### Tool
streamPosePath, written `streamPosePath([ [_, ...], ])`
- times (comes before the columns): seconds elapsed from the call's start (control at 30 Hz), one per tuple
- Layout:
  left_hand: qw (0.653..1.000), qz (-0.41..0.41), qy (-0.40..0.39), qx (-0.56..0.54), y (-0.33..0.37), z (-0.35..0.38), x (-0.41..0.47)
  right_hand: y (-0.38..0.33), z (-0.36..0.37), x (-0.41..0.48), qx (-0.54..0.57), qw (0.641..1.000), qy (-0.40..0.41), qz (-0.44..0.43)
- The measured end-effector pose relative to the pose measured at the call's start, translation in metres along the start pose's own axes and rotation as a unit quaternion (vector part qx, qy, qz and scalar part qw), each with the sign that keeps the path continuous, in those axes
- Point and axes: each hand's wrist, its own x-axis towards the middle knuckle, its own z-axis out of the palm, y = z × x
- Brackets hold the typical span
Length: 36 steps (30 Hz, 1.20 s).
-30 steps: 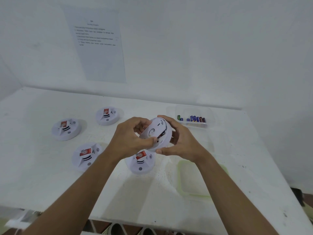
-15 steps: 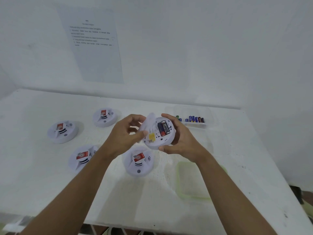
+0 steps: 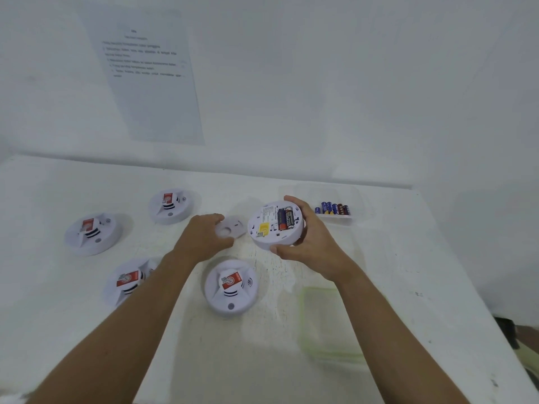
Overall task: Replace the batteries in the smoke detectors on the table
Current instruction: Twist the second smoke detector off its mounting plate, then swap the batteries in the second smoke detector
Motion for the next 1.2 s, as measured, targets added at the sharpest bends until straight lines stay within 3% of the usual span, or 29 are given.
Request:
streamPosePath([
  [0.27, 1.0, 0.009, 0.001, 0.012, -0.016, 0.011, 0.004, -0.001, 0.003, 0.006, 0.009, 1.0, -0.009, 0.008],
  [0.33, 0.998, 0.035, 0.042, 0.013, -0.013, 0.01, 0.001, -0.001, 0.006, 0.006, 0.014, 1.0, -0.006, 0.012],
  [0.43, 0.982, 0.128, 0.136, -0.008, -0.005, 0.01, -0.007, 0.001, 0.01, 0.007, 0.018, 1.0, 0.009, 0.015],
  [0.53, 0.964, 0.232, 0.128, -0.029, 0.003, 0.006, -0.021, 0.003, 0.012, 0.005, 0.041, 0.999, 0.027, 0.023],
  [0.63, 0.949, 0.278, 0.134, -0.058, 0.009, 0.001, -0.034, 0.002, 0.015, 0.002, 0.072, 0.996, 0.047, 0.03],
  [0.97, 0.915, 0.307, 0.251, -0.068, 0.03, 0.007, -0.056, -0.014, 0.036, -0.003, 0.151, 0.983, 0.091, 0.06],
  [1.1, 0.915, 0.327, 0.222, -0.082, 0.032, 0.003, -0.066, -0.017, 0.041, -0.008, 0.196, 0.973, 0.096, 0.08],
  [1.2, 0.927, 0.295, 0.175, -0.15, 0.033, -0.002, -0.077, -0.02, 0.042, -0.015, 0.223, 0.968, 0.071, 0.093],
])
